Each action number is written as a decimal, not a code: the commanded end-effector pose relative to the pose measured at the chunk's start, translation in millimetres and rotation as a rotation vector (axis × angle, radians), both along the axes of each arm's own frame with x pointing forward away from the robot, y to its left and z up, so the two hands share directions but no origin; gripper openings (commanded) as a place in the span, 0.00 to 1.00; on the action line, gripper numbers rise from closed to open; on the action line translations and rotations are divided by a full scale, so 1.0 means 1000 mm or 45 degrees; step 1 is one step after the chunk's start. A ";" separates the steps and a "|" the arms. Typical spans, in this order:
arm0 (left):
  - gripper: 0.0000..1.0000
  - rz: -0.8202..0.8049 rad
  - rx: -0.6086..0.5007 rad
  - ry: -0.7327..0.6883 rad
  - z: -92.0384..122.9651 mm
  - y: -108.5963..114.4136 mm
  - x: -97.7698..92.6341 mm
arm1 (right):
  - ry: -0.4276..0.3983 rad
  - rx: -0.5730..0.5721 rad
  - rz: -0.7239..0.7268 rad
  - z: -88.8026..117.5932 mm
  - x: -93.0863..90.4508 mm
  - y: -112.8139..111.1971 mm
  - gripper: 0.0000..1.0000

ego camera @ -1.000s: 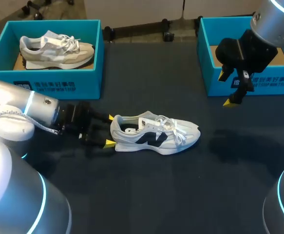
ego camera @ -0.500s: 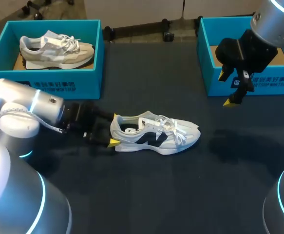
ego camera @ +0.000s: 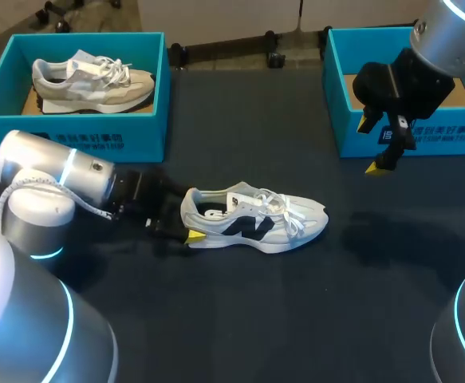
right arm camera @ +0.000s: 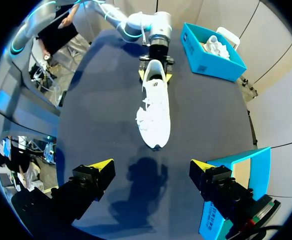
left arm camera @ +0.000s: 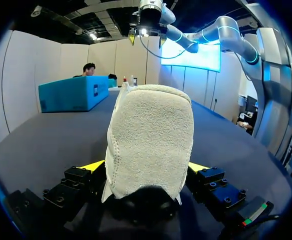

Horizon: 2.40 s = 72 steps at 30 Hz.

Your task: Take the shoe out of the shoebox, open the shoe tongue, remove and reinsert the insole, then place the shoe into the shoebox

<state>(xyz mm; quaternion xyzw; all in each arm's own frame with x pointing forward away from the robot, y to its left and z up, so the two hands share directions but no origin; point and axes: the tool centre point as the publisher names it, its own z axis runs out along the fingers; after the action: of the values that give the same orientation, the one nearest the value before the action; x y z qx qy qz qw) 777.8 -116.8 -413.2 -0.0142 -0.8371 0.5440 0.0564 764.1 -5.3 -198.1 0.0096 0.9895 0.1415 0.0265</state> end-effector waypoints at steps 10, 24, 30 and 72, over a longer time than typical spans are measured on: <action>0.79 -0.005 0.024 0.014 -0.013 -0.012 0.000 | 0.002 -0.003 0.000 -0.001 0.001 0.001 1.00; 0.00 0.000 0.035 0.017 -0.013 -0.011 0.001 | 0.002 -0.003 0.000 -0.001 0.001 0.001 1.00; 0.00 0.000 0.035 0.017 -0.013 -0.011 0.001 | 0.002 -0.003 0.000 -0.001 0.001 0.001 1.00; 0.00 0.000 0.035 0.017 -0.013 -0.011 0.001 | 0.183 0.081 -1.427 -0.003 -0.004 0.066 1.00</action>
<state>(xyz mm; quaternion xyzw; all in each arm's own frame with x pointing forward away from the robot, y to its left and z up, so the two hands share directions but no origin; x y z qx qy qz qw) 778.4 -126.1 -421.9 -0.0109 -0.8430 0.5342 0.0626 762.9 58.2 -200.7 0.4665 0.8732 0.1395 0.0190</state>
